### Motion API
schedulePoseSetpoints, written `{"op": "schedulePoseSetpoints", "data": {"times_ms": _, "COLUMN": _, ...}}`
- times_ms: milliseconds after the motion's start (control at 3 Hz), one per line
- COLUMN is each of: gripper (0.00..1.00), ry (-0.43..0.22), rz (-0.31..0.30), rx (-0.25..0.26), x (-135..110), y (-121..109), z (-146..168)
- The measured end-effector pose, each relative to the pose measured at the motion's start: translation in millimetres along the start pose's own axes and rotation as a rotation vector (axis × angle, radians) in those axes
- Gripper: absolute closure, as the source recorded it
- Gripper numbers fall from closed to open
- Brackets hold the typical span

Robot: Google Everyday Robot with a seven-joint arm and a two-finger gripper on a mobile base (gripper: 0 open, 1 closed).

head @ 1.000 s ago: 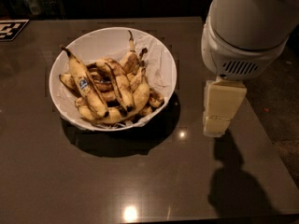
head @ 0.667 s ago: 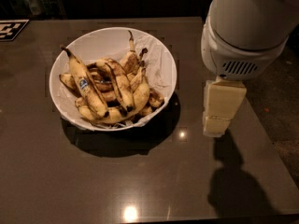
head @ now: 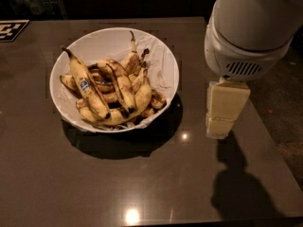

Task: Pick banana from white bowl

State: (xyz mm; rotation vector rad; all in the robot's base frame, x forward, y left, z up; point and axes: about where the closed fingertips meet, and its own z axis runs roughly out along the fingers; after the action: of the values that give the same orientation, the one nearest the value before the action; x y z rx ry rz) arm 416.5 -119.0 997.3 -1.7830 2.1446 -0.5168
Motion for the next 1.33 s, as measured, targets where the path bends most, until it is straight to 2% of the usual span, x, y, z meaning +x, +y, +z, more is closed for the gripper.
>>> {"op": "schedulePoseSetpoints", "data": {"times_ms": 1333, "gripper": 0.00, "ry": 0.000, "rz": 0.000, "rx": 0.000, "x": 0.0, "y": 0.0, "z": 0.0}}
